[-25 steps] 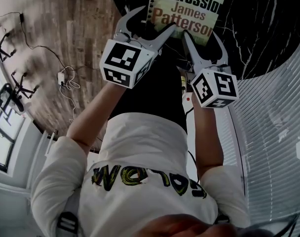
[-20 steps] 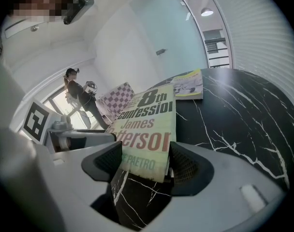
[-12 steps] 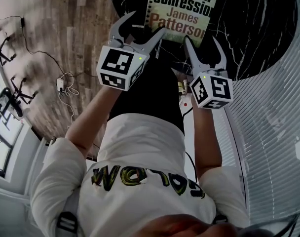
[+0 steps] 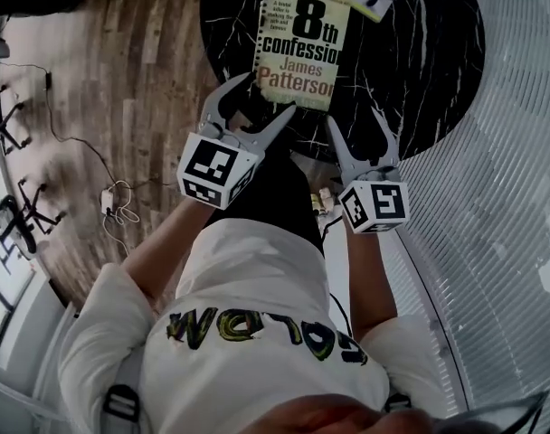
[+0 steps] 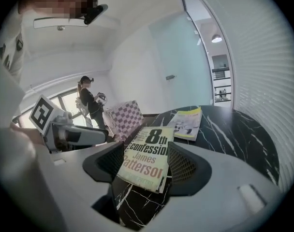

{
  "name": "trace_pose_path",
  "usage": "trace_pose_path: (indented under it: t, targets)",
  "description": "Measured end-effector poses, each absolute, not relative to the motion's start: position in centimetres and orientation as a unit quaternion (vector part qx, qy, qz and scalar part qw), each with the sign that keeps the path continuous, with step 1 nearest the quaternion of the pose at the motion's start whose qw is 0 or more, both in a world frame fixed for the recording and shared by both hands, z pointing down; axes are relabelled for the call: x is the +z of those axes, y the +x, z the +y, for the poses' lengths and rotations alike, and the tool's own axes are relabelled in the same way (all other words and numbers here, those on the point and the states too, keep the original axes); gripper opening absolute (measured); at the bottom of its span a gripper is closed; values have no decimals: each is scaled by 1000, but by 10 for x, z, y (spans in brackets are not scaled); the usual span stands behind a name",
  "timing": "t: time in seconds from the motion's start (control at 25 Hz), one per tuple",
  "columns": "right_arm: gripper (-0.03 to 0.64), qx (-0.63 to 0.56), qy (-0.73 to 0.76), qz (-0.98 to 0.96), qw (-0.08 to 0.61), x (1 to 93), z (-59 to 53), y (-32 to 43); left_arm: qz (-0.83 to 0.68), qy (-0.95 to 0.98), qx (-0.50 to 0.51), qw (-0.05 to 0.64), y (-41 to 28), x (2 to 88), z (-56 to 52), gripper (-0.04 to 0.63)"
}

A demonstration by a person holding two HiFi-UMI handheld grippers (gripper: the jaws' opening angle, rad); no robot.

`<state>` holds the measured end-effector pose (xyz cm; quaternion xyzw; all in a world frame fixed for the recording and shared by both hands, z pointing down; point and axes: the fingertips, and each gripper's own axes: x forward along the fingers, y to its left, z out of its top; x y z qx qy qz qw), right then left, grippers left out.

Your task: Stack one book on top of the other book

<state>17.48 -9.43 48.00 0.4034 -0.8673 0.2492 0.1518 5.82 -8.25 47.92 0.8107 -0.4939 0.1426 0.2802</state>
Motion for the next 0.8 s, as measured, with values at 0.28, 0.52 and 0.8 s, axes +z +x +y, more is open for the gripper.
trace_pose_path:
  t: [0.28, 0.52, 0.8]
  targets:
    - [237, 208, 421, -877, 101, 400, -81, 194, -464, 848, 108, 231, 96, 398, -79, 277]
    - [193, 179, 430, -882, 73, 333, -51, 210, -415, 888, 76, 181, 139, 329, -48, 205]
    - [105, 122, 452, -883, 33, 269, -36, 234, -364, 922, 35, 124, 181, 264, -29, 118]
